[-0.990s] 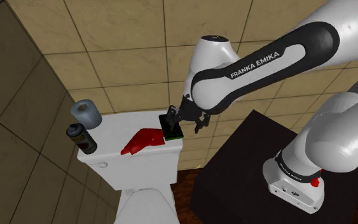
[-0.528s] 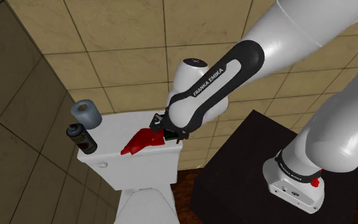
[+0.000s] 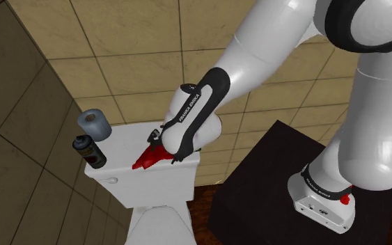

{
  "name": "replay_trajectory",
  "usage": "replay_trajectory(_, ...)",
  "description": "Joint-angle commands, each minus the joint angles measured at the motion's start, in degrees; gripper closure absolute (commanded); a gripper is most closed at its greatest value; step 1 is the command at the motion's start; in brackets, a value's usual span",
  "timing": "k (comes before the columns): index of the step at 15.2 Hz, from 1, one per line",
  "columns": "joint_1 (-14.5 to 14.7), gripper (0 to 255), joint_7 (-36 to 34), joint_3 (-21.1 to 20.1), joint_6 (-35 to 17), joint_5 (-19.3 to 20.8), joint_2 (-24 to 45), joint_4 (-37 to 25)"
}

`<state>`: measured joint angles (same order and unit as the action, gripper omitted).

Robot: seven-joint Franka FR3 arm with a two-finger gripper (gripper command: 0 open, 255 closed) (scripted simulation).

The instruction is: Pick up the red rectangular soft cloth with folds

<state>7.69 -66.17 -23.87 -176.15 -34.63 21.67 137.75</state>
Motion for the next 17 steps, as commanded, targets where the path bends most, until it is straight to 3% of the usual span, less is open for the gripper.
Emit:
replay_trajectory(1,2.3,0,-2.9,2.2,-2.5,0.2,5.4,-4.5)
replay_trajectory(7,7.7,0,-9.8,7.2,-6.1,-1.8,18.3,-18.1)
replay_trajectory(17,5.7,0,-8.0,5.0,-9.8,-1.1,25.2,-21.4)
